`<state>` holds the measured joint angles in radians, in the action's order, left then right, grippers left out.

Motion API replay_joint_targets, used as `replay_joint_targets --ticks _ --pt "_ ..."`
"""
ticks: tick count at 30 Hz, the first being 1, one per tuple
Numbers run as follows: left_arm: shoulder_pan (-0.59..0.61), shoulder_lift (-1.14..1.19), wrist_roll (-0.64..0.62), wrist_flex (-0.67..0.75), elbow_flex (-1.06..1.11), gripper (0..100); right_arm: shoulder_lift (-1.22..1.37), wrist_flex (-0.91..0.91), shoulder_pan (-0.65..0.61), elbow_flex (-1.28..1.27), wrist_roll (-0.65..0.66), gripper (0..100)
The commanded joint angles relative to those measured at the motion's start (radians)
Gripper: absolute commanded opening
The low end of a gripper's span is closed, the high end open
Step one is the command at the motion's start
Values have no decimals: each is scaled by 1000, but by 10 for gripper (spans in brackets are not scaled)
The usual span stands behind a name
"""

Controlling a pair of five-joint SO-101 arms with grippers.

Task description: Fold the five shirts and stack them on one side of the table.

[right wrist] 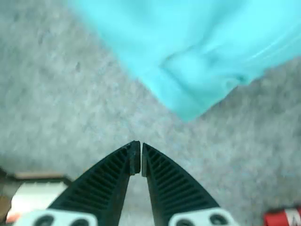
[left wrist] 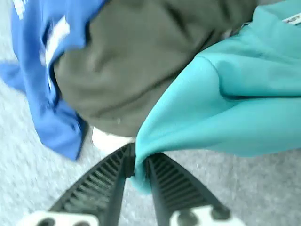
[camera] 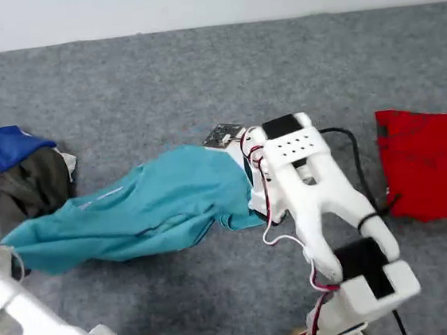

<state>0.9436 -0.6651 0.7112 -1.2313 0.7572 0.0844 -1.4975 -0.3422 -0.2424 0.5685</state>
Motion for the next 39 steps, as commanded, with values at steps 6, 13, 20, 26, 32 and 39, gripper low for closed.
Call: replay_joint_targets --ticks 6,13,20,26,32,39 --pt "44 9 -9 23 12 14 225 237 -15 190 -20 9" --pt "46 9 -9 -12 12 14 536 249 -15 680 -21 9" --pt "48 9 -9 -32 12 14 788 254 -21 1185 -21 9" --pt "48 9 -9 -31 12 14 929 246 -61 1516 -18 9" --pt "48 9 -9 -29 12 14 990 140 -102 1726 -17 9" --pt "46 9 -9 -23 27 14 986 -170 -110 1821 -20 9"
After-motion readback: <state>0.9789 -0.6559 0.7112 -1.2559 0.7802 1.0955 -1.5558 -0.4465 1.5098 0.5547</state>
